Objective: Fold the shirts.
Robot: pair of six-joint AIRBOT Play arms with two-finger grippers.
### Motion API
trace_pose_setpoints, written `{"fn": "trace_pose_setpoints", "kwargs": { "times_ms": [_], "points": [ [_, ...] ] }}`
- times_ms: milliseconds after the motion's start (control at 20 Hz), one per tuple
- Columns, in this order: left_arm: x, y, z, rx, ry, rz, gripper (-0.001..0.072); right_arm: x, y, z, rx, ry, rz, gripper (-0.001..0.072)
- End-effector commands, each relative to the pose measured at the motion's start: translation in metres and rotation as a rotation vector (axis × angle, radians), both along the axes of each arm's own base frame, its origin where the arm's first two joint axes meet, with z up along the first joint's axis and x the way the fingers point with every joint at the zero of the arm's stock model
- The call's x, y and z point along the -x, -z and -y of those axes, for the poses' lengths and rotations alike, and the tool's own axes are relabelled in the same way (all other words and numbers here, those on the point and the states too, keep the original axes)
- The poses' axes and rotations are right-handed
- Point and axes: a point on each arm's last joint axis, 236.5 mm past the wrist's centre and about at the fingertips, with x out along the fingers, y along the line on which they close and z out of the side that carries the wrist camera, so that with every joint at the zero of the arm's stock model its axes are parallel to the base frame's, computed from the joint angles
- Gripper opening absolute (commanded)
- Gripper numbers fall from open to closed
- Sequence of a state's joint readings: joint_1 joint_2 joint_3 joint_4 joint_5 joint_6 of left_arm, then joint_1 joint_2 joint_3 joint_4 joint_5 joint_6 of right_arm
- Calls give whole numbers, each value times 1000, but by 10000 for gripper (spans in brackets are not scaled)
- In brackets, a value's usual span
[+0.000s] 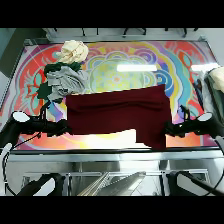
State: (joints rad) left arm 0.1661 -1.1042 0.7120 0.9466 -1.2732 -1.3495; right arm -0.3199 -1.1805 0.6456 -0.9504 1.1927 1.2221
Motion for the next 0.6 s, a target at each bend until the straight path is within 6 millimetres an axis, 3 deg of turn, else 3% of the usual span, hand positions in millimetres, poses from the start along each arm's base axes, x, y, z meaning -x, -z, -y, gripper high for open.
{"fn": "trace_pose_setpoints", "kwargs": {
  "times_ms": [0, 200, 300, 400, 550],
  "points": [
    [9, -14, 4, 18, 72, -14, 17, 25, -59, -1, 61, -72, 75, 26],
    [24, -31, -7, -53, 126, 27, 17, 69, -115, 16, 260, -5, 207, 25],
    [43, -41, -22, -140, 168, 42, 17, 94, -128, 12, 281, -16, 217, 25],
    [47, -54, -27, -179, 136, 84, 17, 114, -139, 6, 277, -21, 198, 26],
    [36, -59, -32, -210, 108, 151, 17, 104, -154, 9, 296, -4, 260, 26]
  ]
}}
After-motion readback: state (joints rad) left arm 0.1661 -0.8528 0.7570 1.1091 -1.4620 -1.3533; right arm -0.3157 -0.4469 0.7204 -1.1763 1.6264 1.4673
